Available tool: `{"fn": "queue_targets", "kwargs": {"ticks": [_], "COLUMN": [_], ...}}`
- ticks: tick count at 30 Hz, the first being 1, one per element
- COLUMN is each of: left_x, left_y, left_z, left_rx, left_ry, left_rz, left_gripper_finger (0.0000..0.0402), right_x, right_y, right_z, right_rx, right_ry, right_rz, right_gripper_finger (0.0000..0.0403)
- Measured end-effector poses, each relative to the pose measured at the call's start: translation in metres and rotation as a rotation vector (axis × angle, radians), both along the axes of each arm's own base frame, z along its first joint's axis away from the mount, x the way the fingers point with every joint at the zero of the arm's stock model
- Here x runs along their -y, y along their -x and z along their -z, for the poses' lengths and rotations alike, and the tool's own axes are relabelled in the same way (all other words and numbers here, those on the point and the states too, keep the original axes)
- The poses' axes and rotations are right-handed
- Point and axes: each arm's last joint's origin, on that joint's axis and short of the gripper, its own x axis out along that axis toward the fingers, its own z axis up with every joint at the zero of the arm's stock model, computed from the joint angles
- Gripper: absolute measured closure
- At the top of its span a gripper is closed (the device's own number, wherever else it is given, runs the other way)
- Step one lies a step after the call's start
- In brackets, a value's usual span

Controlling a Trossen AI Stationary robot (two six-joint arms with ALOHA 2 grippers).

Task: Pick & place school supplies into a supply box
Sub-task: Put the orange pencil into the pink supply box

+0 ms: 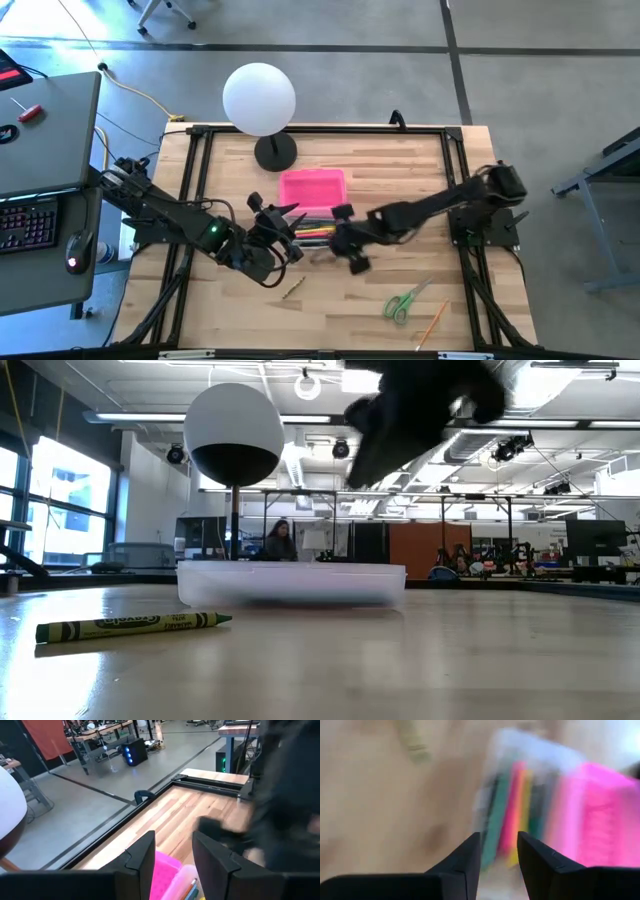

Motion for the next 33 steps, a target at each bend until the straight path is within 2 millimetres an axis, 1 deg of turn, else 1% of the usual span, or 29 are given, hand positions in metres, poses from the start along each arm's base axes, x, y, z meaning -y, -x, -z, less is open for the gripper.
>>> {"fn": "queue_targets", "kwargs": {"ticks": [2, 4, 8, 12, 15, 18, 20, 24, 27, 30, 33], "left_x": [0.0, 0.0, 0.0, 0.0, 0.0, 0.0, 0.0, 0.001, 0.002, 0.002, 0.003], "left_y": [0.0, 0.0, 0.0, 0.0, 0.0, 0.0, -0.001, -0.001, -0.002, -0.002, -0.002], "left_z": [0.0, 0.0, 0.0, 0.0, 0.0, 0.0, 0.0, -0.001, 0.0, 0.0, 0.0], "left_rx": [-0.002, -0.001, -0.001, 0.001, 0.009, 0.016, 0.022, 0.041, 0.045, 0.054, 0.067], "left_ry": [0.002, 0.003, 0.003, 0.005, 0.014, 0.022, 0.026, 0.063, 0.092, 0.127, 0.163], "left_rz": [0.004, 0.004, 0.004, 0.005, 0.002, 0.0, 0.0, 0.012, 0.029, 0.042, 0.049], "left_gripper_finger": [0.0241, 0.0241, 0.0241, 0.0241, 0.0241, 0.0241, 0.0241, 0.0241, 0.0241, 0.0241, 0.0241], "right_x": [-0.018, -0.034, -0.055, -0.07, -0.084, -0.098, -0.106, -0.114, -0.115, -0.115, -0.118], "right_y": [0.019, 0.04, 0.085, 0.13, 0.158, 0.178, 0.19, 0.211, 0.225, 0.238, 0.245], "right_z": [-0.01, -0.016, -0.02, -0.012, 0.003, 0.026, 0.04, 0.061, 0.072, 0.081, 0.082], "right_rx": [-0.023, -0.027, -0.002, -0.009, -0.019, -0.019, 0.015, 0.104, 0.115, 0.071, 0.033], "right_ry": [-0.041, -0.042, -0.095, -0.189, -0.249, -0.352, -0.42, -0.489, -0.501, -0.483, -0.502], "right_rz": [-0.066, -0.11, -0.058, -0.01, -0.079, -0.17, -0.231, -0.341, -0.398, -0.45, -0.508], "right_gripper_finger": [0.0302, 0.0307, 0.0313, 0.0311, 0.0312, 0.0316, 0.0318, 0.0325, 0.0329, 0.0329, 0.0329]}}
